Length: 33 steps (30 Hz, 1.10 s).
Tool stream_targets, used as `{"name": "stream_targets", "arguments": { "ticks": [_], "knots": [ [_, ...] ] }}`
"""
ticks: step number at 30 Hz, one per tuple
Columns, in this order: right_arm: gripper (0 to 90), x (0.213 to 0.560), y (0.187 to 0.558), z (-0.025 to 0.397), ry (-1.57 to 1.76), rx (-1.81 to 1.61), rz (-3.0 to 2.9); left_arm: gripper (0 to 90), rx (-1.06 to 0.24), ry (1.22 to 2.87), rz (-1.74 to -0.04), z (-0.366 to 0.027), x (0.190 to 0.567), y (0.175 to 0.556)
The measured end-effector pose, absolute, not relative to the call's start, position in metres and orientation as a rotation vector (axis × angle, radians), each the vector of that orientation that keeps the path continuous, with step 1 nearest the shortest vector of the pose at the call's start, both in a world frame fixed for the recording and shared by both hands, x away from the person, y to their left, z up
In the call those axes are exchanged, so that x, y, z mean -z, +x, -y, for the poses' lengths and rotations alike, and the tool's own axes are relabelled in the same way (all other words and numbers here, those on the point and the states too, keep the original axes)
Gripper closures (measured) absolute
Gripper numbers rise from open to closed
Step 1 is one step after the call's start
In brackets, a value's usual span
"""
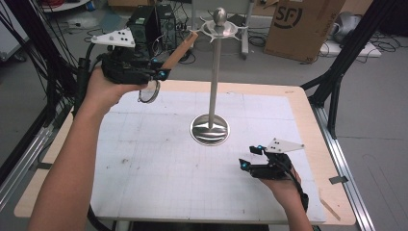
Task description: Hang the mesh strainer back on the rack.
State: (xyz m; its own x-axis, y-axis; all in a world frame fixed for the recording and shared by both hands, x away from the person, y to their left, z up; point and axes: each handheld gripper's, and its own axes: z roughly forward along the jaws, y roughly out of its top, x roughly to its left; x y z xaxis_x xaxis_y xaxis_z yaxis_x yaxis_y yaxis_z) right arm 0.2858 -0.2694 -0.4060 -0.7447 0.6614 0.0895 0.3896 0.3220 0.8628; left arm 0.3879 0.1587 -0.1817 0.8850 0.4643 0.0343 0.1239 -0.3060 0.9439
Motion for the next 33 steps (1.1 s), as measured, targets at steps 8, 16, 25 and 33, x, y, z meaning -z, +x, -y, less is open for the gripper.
{"name": "stream_targets", "arguments": {
  "ticks": [8,16,25,33],
  "knots": [
    [32.3,0.406,0.286,0.270,0.941,-1.381,-2.311,68.9,-0.374,1.862,-0.461,-0.162,0.177,0.394],
    [32.3,0.405,0.286,0.270,0.945,-1.382,-2.305,68.9,-0.372,1.855,-0.480,-0.158,0.175,0.400],
    [32.3,0.405,0.285,0.272,0.945,-1.381,-2.303,68.9,-0.373,1.864,-0.500,-0.160,0.178,0.406],
    [32.3,0.405,0.284,0.273,0.953,-1.387,-2.303,68.9,-0.357,1.884,-0.485,-0.150,0.181,0.406]
  ]
}}
